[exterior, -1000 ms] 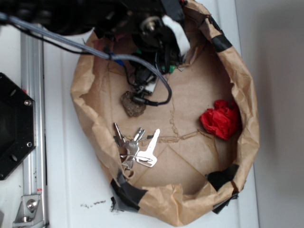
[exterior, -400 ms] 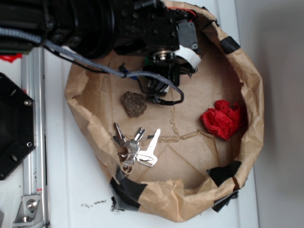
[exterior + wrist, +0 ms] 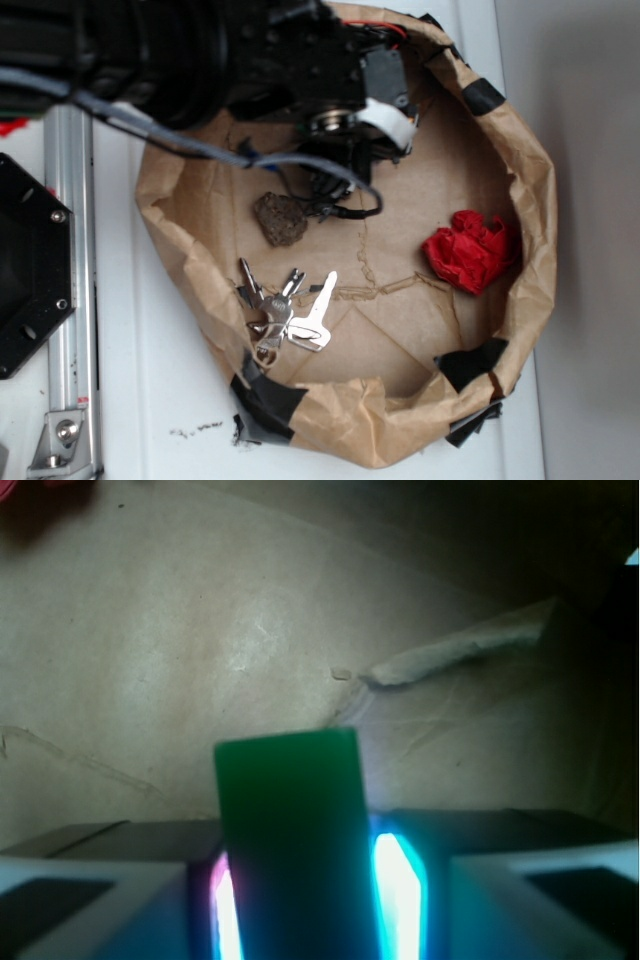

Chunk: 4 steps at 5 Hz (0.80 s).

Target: Grab the green block.

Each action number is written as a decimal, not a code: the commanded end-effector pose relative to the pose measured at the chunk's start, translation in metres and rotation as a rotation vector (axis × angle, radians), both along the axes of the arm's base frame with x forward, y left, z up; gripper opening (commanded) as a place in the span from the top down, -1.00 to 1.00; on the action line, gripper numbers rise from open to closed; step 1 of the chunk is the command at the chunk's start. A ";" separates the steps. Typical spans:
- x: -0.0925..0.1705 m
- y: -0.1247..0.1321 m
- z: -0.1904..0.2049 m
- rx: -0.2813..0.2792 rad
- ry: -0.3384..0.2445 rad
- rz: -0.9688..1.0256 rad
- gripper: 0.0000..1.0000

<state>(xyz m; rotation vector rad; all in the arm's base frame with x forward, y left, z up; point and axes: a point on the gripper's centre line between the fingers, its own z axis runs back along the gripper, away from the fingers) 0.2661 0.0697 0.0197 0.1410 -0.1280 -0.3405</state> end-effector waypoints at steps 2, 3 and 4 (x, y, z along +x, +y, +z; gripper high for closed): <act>0.008 -0.056 0.127 -0.042 -0.222 0.104 1.00; 0.020 -0.069 0.141 -0.121 -0.170 0.334 1.00; 0.020 -0.065 0.132 -0.139 -0.123 0.397 1.00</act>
